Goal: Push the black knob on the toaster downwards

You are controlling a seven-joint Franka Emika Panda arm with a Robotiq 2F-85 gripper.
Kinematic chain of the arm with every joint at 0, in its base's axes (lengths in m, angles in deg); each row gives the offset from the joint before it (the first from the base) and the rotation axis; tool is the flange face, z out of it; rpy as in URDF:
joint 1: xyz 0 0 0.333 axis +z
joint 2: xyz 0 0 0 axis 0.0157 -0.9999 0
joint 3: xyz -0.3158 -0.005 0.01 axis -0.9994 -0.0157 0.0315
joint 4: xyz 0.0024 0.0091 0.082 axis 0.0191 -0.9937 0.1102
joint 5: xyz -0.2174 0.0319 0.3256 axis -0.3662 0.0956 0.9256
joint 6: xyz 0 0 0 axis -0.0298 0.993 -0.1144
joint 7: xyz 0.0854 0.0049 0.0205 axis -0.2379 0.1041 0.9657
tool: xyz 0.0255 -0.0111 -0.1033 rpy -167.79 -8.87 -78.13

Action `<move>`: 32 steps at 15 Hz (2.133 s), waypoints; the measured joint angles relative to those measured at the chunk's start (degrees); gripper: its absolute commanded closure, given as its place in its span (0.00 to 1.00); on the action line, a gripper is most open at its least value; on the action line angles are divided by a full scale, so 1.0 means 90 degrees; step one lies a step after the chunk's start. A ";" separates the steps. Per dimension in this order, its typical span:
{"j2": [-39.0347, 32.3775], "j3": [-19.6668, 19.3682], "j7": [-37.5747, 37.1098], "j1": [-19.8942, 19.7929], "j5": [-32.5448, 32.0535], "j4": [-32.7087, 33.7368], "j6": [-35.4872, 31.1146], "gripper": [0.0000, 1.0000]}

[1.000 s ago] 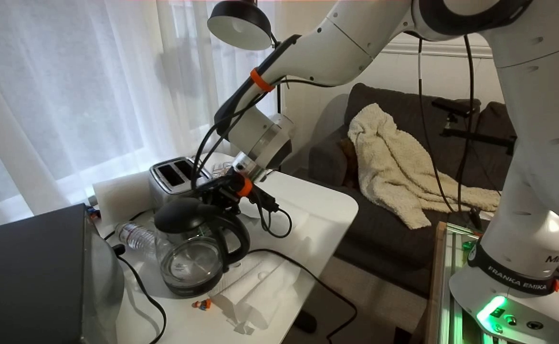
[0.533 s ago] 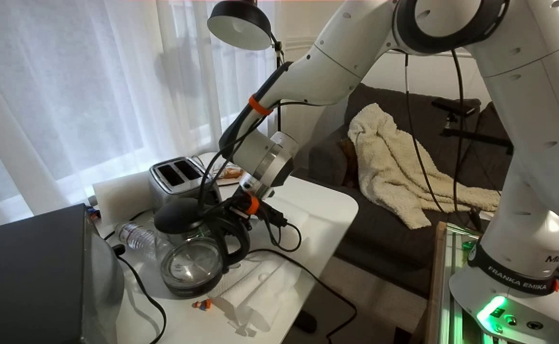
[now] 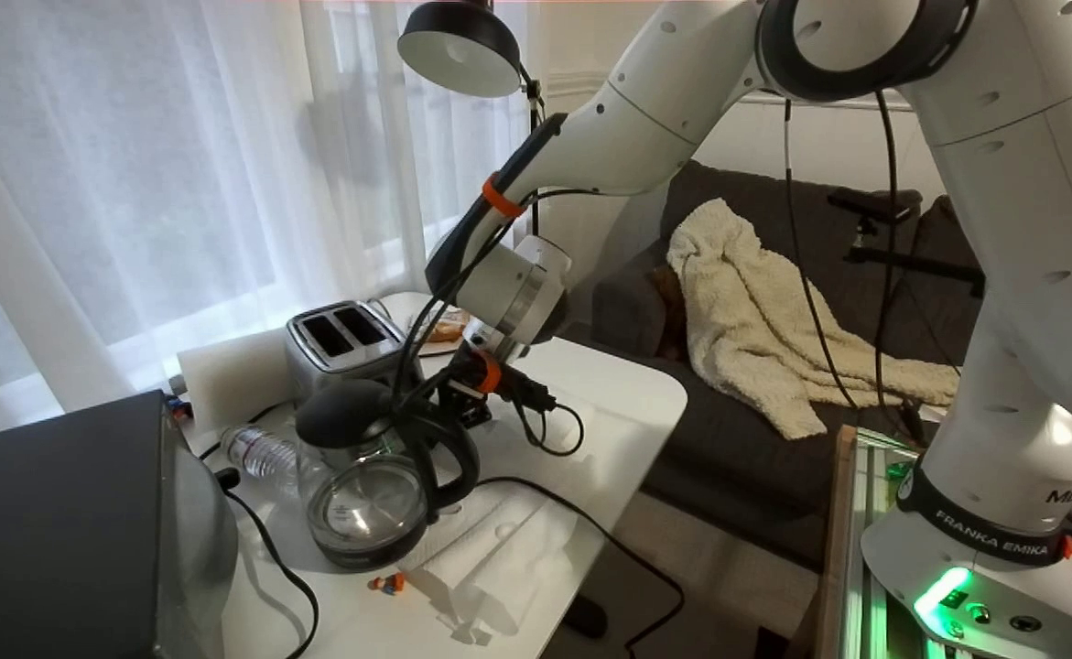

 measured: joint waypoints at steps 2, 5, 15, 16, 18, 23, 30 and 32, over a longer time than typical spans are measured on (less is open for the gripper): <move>0.0273 -0.0171 -0.0684 0.0037 -0.0851 -0.0064 0.0234 1.00; 0.0884 -0.0453 -0.1728 0.0056 -0.2213 -0.0207 0.0927 0.98; 0.3230 -0.0534 -0.3933 0.0036 -0.5470 0.0093 0.4142 0.22; 0.3373 -0.0475 -0.4098 0.0064 -0.5715 0.0175 0.4335 0.14; 0.3588 -0.0338 -0.4427 0.0107 -0.6179 0.0308 0.4531 0.00; 0.3980 -0.0079 -0.5468 0.0160 -0.7499 0.0389 0.4588 0.00; 0.4164 -0.0053 -0.5586 0.0137 -0.7829 0.0341 0.4682 0.00; 0.4147 -0.0053 -0.5586 0.0136 -0.7829 0.0342 0.4682 0.00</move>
